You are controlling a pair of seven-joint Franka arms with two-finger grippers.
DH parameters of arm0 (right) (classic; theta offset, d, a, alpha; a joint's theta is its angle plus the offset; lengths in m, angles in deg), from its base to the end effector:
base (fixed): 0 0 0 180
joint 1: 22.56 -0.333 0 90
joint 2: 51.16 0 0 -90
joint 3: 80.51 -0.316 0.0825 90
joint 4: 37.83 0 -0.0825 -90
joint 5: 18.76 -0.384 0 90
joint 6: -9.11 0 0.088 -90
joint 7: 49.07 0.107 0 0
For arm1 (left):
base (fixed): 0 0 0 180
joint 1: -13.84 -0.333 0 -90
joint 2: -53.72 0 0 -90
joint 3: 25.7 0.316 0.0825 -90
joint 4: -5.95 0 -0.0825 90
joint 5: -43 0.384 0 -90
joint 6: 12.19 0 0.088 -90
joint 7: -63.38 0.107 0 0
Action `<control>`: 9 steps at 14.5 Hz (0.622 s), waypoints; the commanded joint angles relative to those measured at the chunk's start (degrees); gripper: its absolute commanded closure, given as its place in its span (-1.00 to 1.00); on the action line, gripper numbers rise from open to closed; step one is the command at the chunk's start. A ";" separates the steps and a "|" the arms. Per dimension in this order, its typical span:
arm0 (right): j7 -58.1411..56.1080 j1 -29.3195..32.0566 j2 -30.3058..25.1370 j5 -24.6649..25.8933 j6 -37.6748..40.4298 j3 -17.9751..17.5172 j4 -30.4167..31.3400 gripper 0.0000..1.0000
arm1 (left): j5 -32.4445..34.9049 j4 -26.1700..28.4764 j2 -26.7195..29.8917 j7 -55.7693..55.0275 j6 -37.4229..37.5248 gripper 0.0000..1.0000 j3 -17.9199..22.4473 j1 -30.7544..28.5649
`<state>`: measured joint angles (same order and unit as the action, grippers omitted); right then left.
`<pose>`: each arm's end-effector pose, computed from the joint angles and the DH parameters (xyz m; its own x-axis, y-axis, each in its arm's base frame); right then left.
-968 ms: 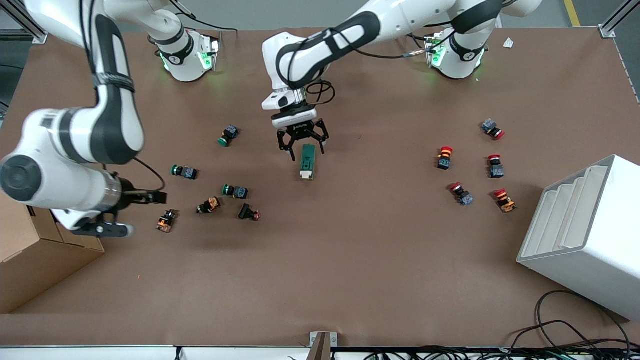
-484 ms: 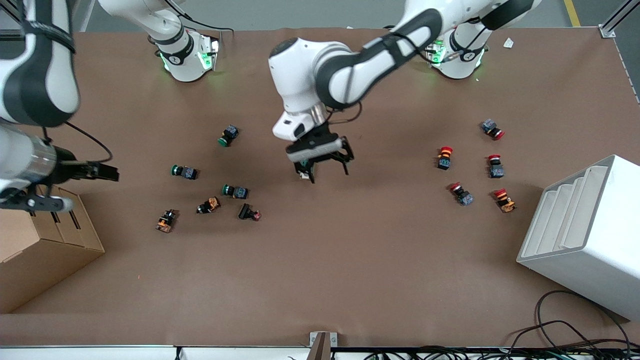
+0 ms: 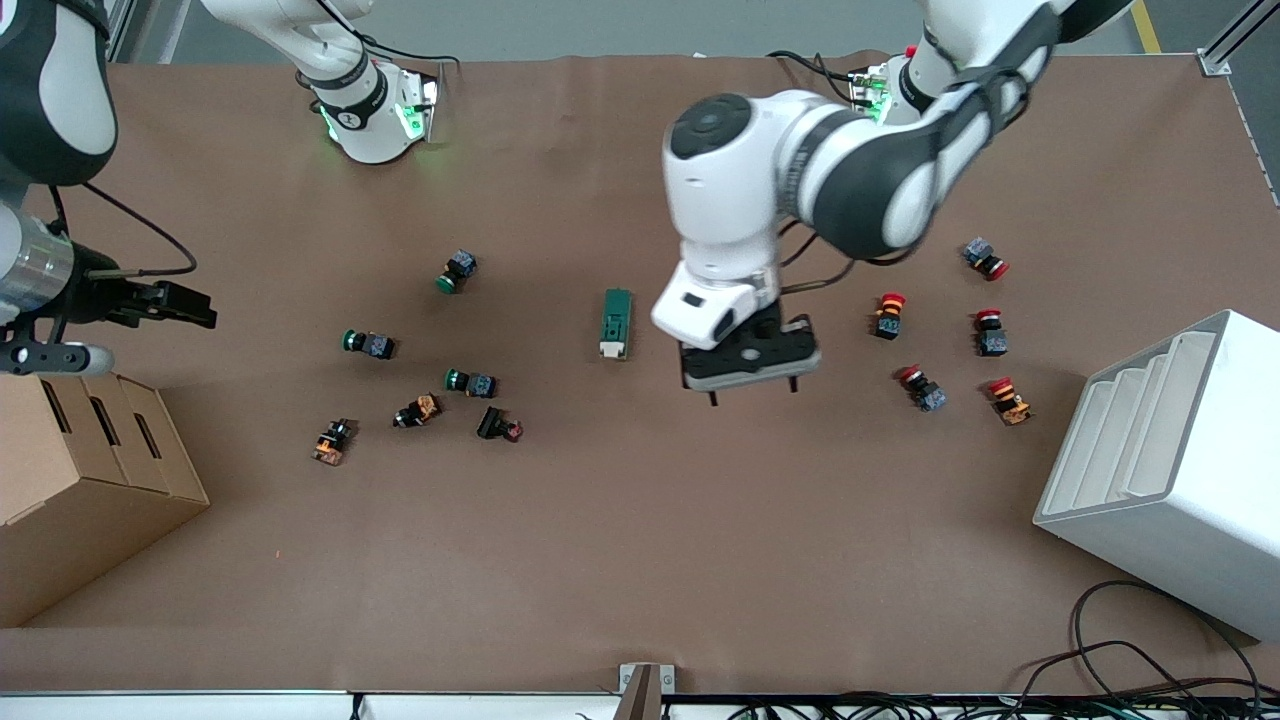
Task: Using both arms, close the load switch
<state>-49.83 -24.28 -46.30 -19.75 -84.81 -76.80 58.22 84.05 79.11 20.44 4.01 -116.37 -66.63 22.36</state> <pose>0.5757 -0.0170 0.5324 0.9923 -0.0228 -0.1214 -0.0246 -0.9996 -0.0131 0.5859 -0.4114 0.4858 0.9393 0.1057 0.3265 0.1464 -0.9839 -0.1027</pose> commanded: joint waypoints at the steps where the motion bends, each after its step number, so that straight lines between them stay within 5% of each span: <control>1: -0.21 2.86 -3.72 1.16 -1.62 -2.39 4.14 -1.00 | -11.12 0.93 4.78 3.63 -3.39 -1.00 8.20 1.58; 5: -0.21 3.39 -4.25 1.25 -1.62 -2.83 4.05 -1.00 | -28.19 1.98 12.60 21.98 -2.96 -1.00 19.55 1.50; 9: -0.12 3.39 -4.52 1.25 -1.44 -2.83 3.97 -1.00 | -35.51 3.57 19.11 33.17 5.71 -1.00 26.15 0.97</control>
<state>-49.84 -22.28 -48.51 -19.66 -85.34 -78.16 59.85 50.83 79.66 35.01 33.72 -114.36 -42.90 23.02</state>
